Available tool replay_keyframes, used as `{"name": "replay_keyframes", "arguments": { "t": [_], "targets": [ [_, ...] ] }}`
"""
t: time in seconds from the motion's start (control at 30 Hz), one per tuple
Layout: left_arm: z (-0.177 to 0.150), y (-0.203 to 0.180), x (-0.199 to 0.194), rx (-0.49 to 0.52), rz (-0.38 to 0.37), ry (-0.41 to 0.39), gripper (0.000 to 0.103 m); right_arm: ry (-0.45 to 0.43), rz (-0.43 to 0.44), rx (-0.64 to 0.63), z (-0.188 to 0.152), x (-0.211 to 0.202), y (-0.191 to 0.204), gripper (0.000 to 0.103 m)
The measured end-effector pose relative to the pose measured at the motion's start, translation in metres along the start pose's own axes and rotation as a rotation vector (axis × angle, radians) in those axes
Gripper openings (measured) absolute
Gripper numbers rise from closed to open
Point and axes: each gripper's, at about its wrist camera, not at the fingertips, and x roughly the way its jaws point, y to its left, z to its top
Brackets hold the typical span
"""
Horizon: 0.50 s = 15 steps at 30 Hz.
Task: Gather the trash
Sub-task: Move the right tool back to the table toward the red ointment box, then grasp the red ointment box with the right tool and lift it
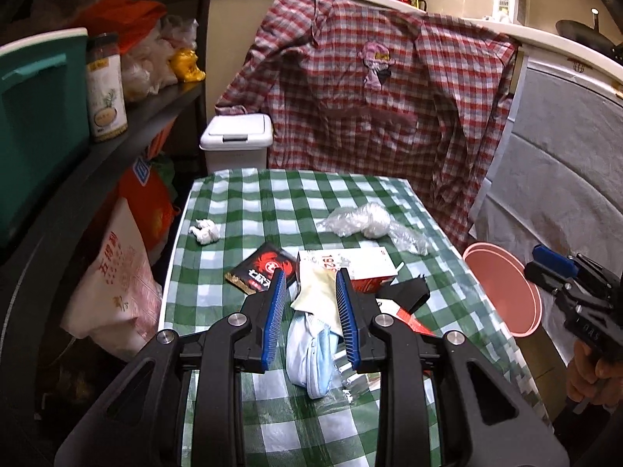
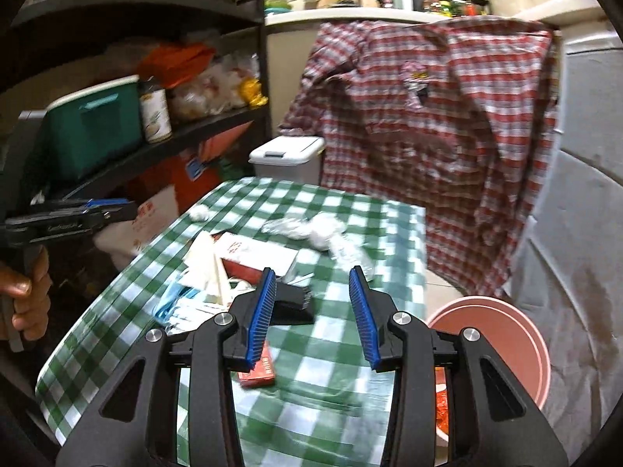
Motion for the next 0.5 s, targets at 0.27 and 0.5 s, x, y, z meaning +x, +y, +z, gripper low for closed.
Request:
{"name": "replay_keyframes", "arguments": {
  "t": [0.27,0.5],
  "targets": [
    [-0.008,0.006,0.029,-0.028,-0.032,0.049,0.027,0.080,0.061,-0.049,-0.014,0.032,0.024,0.046],
    [-0.013,-0.006,0.055,-0.027,-0.097,0.103,0.027,0.191,0.112,-0.057,-0.034,0.067,0.034,0.050]
  ]
}}
